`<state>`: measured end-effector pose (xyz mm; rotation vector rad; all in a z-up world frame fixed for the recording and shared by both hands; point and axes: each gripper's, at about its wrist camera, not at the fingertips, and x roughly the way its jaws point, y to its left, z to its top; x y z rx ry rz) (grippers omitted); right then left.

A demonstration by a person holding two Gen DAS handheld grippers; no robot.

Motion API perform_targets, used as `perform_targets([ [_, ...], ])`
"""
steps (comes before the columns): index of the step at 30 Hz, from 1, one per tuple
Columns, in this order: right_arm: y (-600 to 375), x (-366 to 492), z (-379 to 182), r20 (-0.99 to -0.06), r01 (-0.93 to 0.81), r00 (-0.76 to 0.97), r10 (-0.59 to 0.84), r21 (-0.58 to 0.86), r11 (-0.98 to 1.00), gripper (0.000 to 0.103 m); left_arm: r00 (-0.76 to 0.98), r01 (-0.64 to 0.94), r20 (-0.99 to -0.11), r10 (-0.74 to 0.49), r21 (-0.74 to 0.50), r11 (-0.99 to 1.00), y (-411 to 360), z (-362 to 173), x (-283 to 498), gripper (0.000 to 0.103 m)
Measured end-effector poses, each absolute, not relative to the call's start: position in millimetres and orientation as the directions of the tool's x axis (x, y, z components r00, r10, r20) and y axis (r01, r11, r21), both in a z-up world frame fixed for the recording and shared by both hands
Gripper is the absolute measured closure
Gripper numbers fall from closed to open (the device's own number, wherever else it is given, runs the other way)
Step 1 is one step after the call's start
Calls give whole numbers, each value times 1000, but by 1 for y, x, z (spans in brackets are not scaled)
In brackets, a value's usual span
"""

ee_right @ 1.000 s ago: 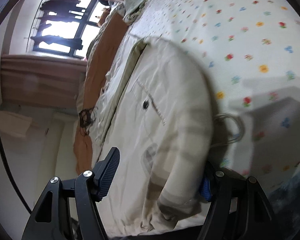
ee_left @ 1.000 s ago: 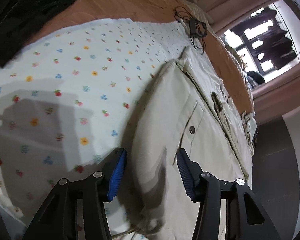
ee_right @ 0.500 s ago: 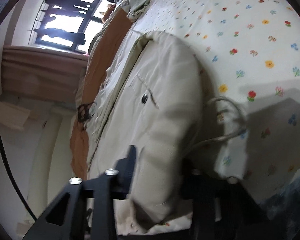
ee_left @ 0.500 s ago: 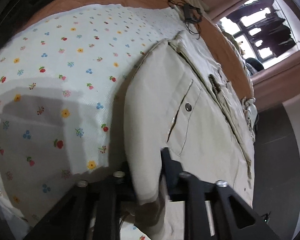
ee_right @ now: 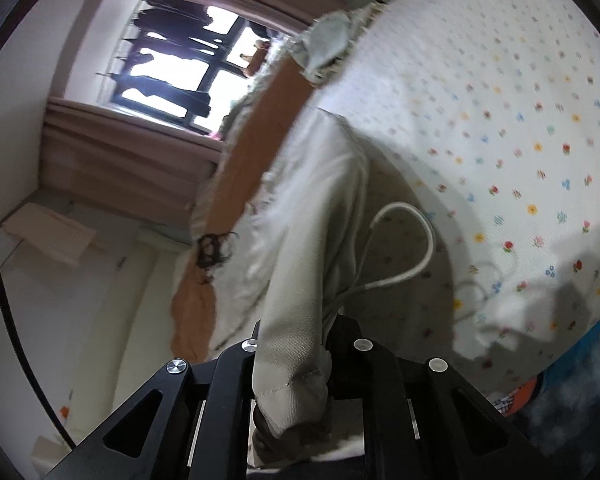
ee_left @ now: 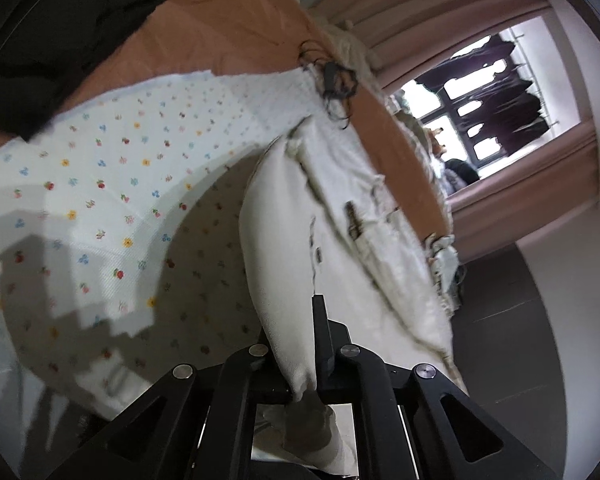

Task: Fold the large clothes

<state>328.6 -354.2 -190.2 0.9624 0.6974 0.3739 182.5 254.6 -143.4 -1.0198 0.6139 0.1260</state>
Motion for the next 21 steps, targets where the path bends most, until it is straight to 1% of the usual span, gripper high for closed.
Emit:
perform_targets([
  [8,-358,284,-148,-288,-97,732,618,853,513,88,869,-314,-460,-183,-798,514,249,-107,129,98],
  [21,-369,213,-98,-209,-209,747,631,828,521,88,924,-207,-334,-184,-845,493,239,-58,63,97],
])
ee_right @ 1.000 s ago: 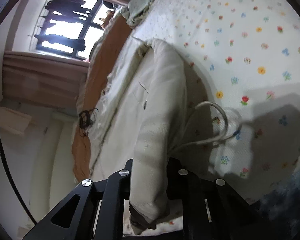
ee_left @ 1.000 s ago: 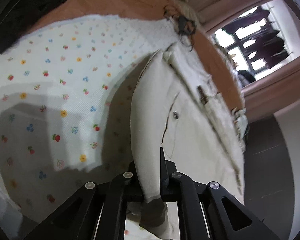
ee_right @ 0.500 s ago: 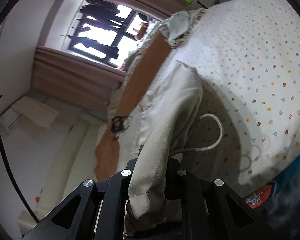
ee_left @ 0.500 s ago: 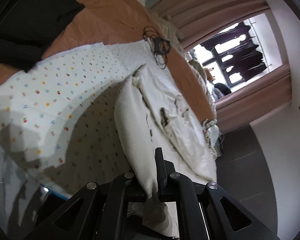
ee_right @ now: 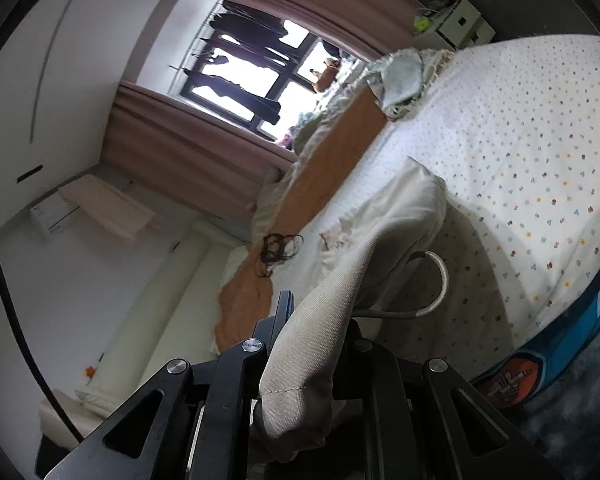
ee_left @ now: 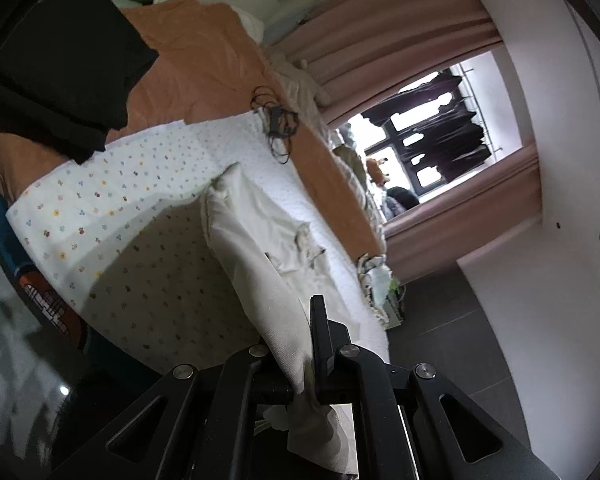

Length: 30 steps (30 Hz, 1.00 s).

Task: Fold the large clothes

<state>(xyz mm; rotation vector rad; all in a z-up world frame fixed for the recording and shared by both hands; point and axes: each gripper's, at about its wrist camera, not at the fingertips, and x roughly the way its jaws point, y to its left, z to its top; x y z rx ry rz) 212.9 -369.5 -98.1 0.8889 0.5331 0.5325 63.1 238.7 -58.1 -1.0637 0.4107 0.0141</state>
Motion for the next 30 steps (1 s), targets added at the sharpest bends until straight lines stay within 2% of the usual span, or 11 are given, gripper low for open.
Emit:
perform_targets([
  [16,-379,171,-50,-87,-309,756,649,826,471,88,957,-120,-233,-174,-861,495,241,-11,17,97],
  [23,-371,199,-50,-116,-292,762,637,817,498,88,952,-126,-241,-186,-869,479,251,-18,42,97],
  [30,-364,249,-44,-143,-266,765,628,818,510,88,953,-124,-238,-185,-868,480,266,-13,101,97],
])
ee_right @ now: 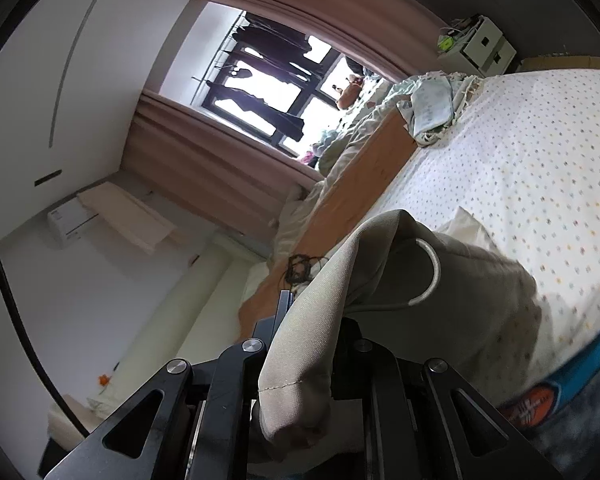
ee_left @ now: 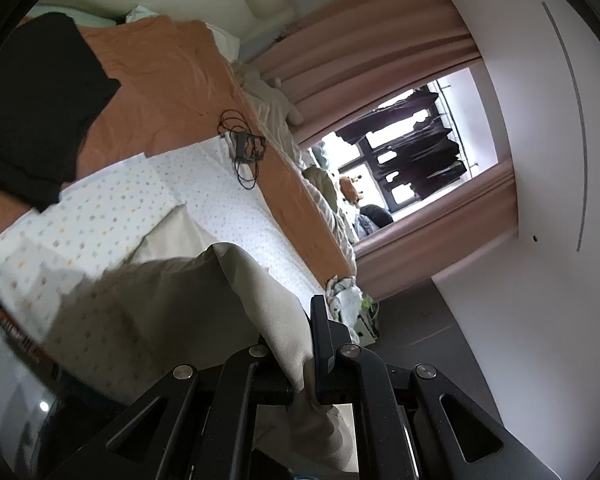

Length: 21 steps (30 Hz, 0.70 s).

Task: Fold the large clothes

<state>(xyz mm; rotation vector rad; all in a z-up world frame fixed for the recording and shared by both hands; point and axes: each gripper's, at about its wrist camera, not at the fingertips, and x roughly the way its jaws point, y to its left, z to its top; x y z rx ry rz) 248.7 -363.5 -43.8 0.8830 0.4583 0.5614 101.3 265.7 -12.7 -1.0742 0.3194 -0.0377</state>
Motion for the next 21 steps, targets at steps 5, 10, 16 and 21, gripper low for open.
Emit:
perform_targets([
  [5,-350,294,-39,-161,-243,776,609,815,525,88,946,-146,-261,-191,-872,467,281,-15,151,97],
  [10,-342,336,-45,-174,-207,793,584,824,527,88,938,-158,-280,-202,-868,470,292,-18,199,96],
  [16,-336,381,-59,-216,-155,800,559,827,540,88,922,-192,-325,-212,-857,479,297,-32,252,96],
  [21,-329,416,-80,-257,-116,789,558,829,546,88,902,-242,-376,-213,-848,471,303,-55,289,96],
])
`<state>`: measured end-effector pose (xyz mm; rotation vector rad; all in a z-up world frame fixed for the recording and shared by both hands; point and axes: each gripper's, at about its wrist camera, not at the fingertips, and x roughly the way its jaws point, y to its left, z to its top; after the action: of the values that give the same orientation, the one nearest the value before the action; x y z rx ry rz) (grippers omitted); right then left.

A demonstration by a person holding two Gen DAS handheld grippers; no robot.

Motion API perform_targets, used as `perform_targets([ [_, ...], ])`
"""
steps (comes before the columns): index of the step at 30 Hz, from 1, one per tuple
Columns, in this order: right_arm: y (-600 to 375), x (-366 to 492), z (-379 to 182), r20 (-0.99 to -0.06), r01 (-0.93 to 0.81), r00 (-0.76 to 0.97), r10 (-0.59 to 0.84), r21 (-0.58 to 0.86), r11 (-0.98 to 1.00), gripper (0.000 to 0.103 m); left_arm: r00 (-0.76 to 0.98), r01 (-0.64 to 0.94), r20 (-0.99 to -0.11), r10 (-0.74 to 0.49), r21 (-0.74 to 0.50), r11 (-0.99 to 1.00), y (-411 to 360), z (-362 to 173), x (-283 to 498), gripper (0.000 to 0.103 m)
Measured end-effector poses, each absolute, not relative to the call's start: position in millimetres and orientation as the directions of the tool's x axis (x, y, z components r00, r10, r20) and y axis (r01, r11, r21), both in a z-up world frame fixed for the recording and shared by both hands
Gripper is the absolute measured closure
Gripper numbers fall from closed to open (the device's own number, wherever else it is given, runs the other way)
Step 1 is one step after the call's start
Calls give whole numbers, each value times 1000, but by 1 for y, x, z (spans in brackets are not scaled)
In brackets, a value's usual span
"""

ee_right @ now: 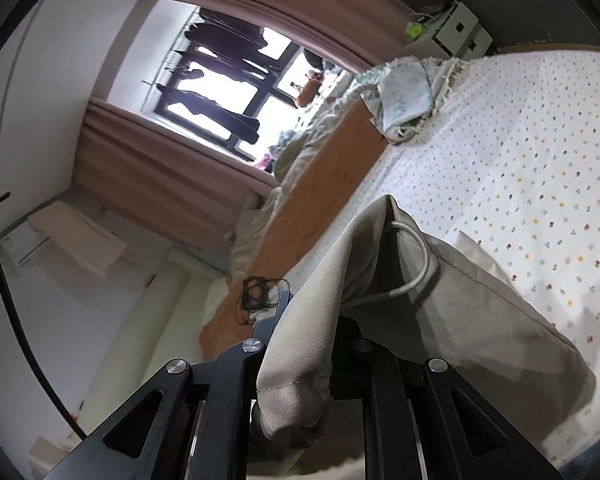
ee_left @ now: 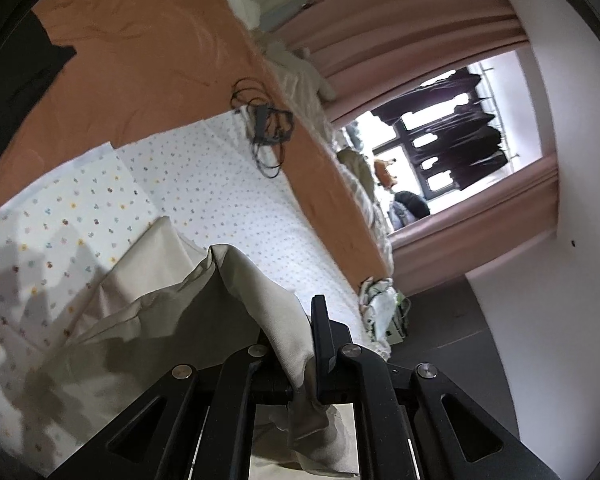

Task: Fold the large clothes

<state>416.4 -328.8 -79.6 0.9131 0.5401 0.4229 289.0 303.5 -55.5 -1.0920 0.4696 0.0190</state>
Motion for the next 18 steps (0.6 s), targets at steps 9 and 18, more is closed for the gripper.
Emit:
perform_targets([
  [9,-312,475,-127,-347,-28,760,549,827,561,88,856,-348,-470,-214,-831,435,318,-108,343,96],
  [18,-292,512,-154,-499,67,703,506,755,652,40,843,-393,-485,-234,-851,347,323,-140,368,21],
])
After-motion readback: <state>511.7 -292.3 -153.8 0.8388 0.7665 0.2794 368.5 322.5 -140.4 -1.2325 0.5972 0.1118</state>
